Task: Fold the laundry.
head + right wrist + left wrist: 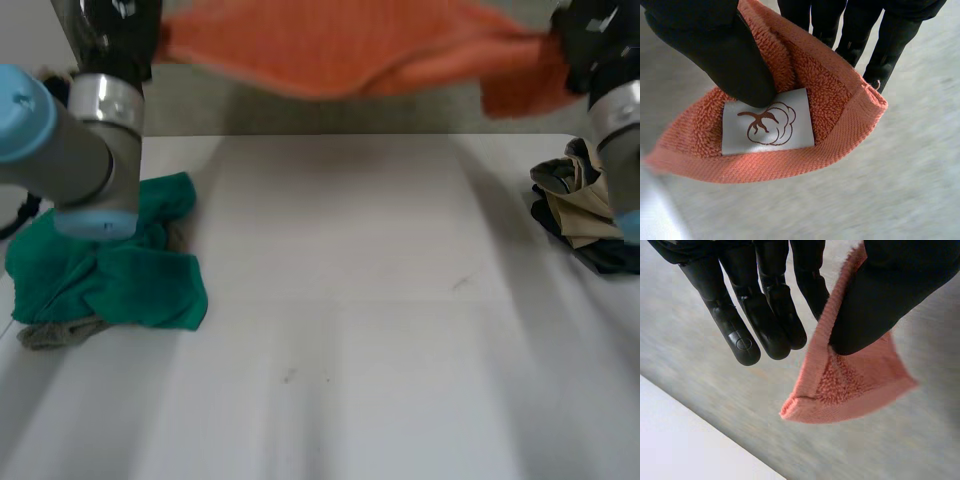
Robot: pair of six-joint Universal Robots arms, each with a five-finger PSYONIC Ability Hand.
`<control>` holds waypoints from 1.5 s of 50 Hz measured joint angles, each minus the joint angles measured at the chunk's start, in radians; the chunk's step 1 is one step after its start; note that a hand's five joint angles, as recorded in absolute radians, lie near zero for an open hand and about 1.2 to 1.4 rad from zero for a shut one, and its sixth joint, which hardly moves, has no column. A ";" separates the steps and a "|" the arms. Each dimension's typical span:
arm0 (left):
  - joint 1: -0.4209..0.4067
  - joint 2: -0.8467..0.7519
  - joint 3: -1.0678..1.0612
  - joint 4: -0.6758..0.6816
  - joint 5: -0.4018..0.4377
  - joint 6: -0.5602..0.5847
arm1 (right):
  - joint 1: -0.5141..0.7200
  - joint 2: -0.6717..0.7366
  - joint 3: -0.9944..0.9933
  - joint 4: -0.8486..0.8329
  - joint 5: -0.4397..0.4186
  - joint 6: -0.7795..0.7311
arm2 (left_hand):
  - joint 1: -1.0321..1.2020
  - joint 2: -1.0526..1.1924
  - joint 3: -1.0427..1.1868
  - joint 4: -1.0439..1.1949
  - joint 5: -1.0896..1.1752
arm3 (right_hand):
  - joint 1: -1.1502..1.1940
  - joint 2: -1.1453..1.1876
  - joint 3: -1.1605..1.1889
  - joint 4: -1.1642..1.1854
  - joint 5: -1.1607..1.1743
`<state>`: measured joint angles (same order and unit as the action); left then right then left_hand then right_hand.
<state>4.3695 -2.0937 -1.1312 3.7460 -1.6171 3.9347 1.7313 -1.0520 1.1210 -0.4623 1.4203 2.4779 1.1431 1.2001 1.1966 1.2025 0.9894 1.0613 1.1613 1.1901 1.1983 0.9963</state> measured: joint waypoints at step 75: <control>-0.060 0.328 -0.634 -0.811 -0.034 0.014 | -0.310 -0.064 0.313 0.999 -0.122 -0.524 | 0.000 0.000 0.000 0.000 0.000 | 0.067 0.017 -0.002 -0.002 -0.001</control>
<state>4.3095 -1.7652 -1.7649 2.9348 -1.6512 3.9492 1.4214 -1.1164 1.4342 0.5368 1.2982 1.9538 1.1431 1.2001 1.1966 1.2025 0.9894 1.1285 1.1778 1.1885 1.1959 0.9954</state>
